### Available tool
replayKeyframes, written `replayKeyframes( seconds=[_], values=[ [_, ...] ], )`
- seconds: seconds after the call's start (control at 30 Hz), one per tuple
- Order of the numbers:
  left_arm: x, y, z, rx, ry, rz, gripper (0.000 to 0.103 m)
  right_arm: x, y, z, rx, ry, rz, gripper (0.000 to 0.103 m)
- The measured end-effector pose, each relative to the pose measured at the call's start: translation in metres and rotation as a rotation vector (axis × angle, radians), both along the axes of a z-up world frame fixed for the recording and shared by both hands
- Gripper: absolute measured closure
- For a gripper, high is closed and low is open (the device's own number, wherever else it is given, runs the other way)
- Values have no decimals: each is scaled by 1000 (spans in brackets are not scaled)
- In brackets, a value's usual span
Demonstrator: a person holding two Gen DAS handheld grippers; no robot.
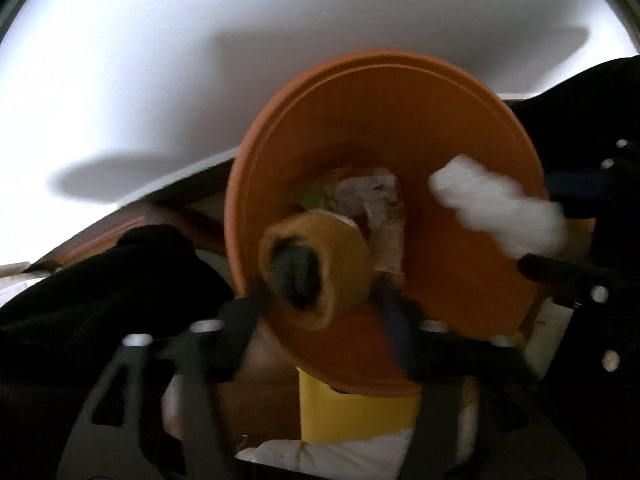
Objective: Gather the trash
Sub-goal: 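Drop the tissue and brown wrapper into the orange bin, opening both tools, then raise both tools back toward the remaining items on the blanket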
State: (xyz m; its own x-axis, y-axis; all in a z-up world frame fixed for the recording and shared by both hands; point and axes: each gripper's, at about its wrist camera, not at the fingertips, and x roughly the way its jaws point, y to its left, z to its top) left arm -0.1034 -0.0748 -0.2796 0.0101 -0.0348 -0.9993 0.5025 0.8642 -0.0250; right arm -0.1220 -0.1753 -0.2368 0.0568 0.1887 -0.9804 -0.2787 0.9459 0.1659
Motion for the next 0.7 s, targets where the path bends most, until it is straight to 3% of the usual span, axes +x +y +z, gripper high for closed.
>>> replayKeyframes(
  seconds=[0.27, 0.4, 0.7],
  values=[
    [-3, 2, 6, -24, -12, 9, 35, -8, -7, 23, 6, -45, -41, 45],
    [-1, 12, 23, -84, -25, 21, 35, -16, -19, 58, 43, -118, -43, 45],
    [-6, 47, 150, -236, -276, 40, 35, -24, -34, 177, 200, -361, 61, 45]
  ],
)
